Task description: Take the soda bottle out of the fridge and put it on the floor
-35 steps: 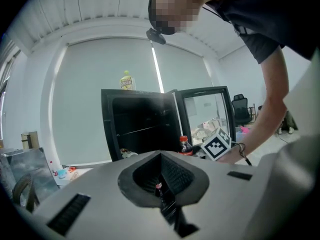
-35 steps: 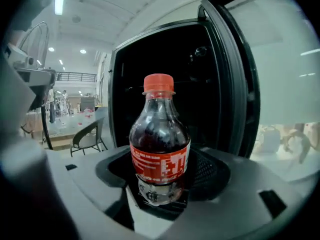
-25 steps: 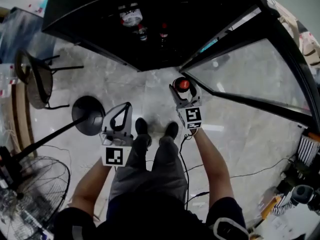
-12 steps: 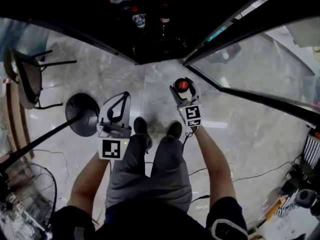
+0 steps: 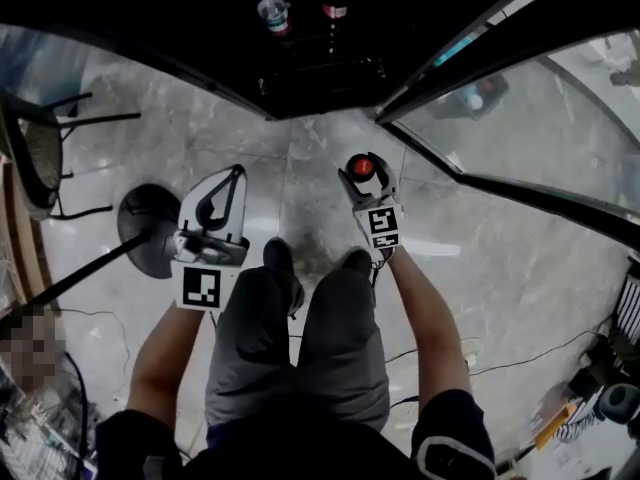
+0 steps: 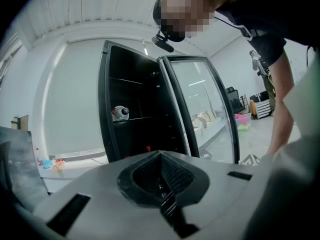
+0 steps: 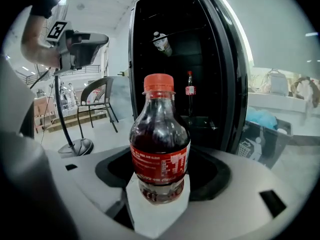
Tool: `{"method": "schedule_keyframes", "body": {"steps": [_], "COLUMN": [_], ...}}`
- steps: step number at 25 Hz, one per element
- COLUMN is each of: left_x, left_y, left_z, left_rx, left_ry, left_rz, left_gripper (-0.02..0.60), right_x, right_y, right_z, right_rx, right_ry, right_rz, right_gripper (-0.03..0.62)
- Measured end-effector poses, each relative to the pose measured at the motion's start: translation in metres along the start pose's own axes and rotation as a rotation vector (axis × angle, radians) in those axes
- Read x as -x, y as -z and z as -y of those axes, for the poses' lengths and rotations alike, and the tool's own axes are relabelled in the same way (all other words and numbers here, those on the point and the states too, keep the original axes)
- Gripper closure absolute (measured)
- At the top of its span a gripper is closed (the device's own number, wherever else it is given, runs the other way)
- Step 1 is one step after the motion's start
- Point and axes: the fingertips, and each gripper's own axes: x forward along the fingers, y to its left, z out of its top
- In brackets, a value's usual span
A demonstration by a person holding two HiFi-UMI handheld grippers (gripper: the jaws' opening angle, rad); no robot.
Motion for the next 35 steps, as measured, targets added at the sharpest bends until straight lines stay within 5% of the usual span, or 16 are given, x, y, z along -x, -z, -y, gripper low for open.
{"method": "schedule_keyframes", "body": {"steps": [16, 35], "left_x": [-0.011, -0.009], "left_y": [0.106, 0.142], "left_z": [0.012, 0.009], "left_rx": [-0.044, -0.092], "left_ry": [0.048, 0.02], "left_rz": [0.045, 0.087], "left_gripper": [0.558, 0.558], "right_x": [-0.082, -0.131], "right_y": [0.128, 0.197], "right_z": [0.019, 0.033], "right_rx": [0.019, 0.028], "right_ry": [0.007, 0.025], "right_rz": [0.003, 0.026], "right_gripper": [0.279, 0.279]}}
